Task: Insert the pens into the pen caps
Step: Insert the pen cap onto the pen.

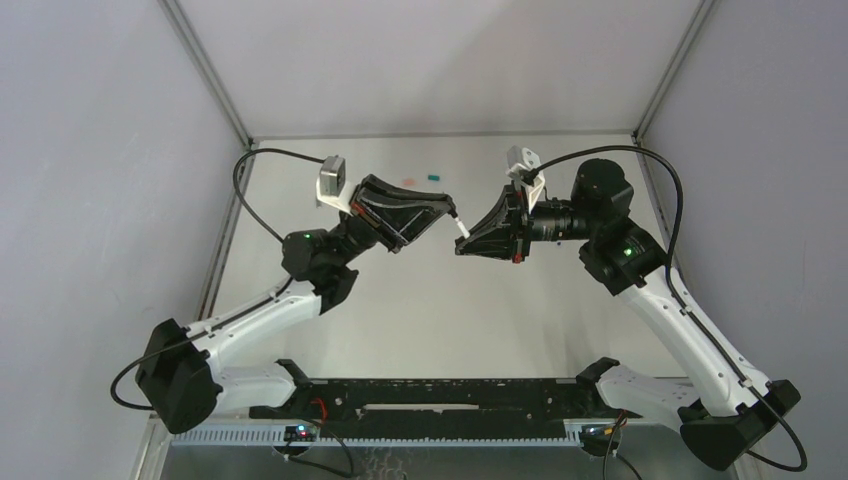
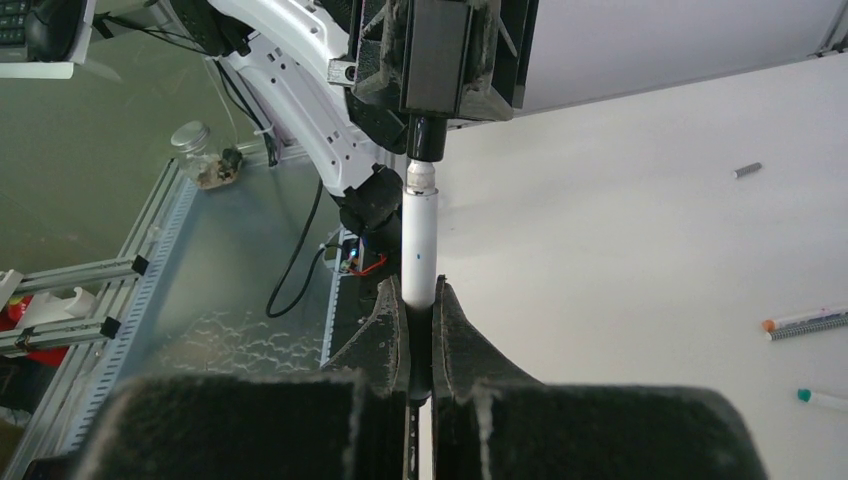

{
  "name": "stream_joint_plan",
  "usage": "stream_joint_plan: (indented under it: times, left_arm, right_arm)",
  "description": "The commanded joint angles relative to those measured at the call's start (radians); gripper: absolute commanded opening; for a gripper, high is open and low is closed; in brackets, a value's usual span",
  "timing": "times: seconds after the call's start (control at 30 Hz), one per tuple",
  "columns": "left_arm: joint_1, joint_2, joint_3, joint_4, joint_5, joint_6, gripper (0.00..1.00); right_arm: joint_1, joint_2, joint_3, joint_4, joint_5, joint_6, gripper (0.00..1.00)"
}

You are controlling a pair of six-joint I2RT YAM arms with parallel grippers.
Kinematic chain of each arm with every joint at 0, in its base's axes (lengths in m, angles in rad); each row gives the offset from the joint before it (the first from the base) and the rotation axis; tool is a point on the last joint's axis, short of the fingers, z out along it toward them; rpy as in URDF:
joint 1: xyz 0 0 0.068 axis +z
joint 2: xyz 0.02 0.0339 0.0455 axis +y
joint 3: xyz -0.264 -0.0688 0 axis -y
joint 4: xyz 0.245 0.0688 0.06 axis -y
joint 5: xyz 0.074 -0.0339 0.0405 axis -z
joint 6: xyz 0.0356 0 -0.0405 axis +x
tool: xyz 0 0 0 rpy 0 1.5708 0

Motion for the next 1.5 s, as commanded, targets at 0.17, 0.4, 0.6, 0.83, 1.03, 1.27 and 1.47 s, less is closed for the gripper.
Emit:
stream_joint_plan:
  times: [0.17, 0.4, 0.6, 0.83, 1.03, 1.27, 1.47]
  left_arm:
    - [-0.006, 0.014, 0.064, 0.029, 0.036, -0.031, 0.0]
    - [-0.006, 0.029, 0.065, -0.069, 0.122, -0.036, 0.0]
    - [-0.027, 0.01, 0.041, -0.301, 0.155, 0.036, 0.0]
    - [-0.048, 0.038, -0.048, -0.28, 0.159, -0.012, 0.0]
    - [-0.071, 0.12, -0.043, -0.215, 0.177, -0.066, 0.0]
    - [-0.051, 0.097, -0.077, -0.215, 0.124, -0.067, 0.03]
    - [-0.025, -0.007, -0.085, -0.218, 0.006, -0.063, 0.31]
  right_arm:
    - [-0.007, -0.007, 0.016, 0.041, 0.015, 0.006, 0.0]
    - [-0.009, 0.01, 0.047, 0.044, 0.039, -0.016, 0.0]
    - [-0.019, 0.026, 0.076, 0.086, 0.071, -0.016, 0.0]
    - [-0.067, 0.05, 0.1, 0.302, 0.177, 0.032, 0.0]
    - [-0.035, 0.113, 0.177, 0.286, 0.221, 0.005, 0.0]
    - [-0.043, 0.119, 0.203, 0.173, 0.133, -0.053, 0.0]
    - [-0.043, 0.057, 0.089, 0.005, 0.082, -0.178, 0.0]
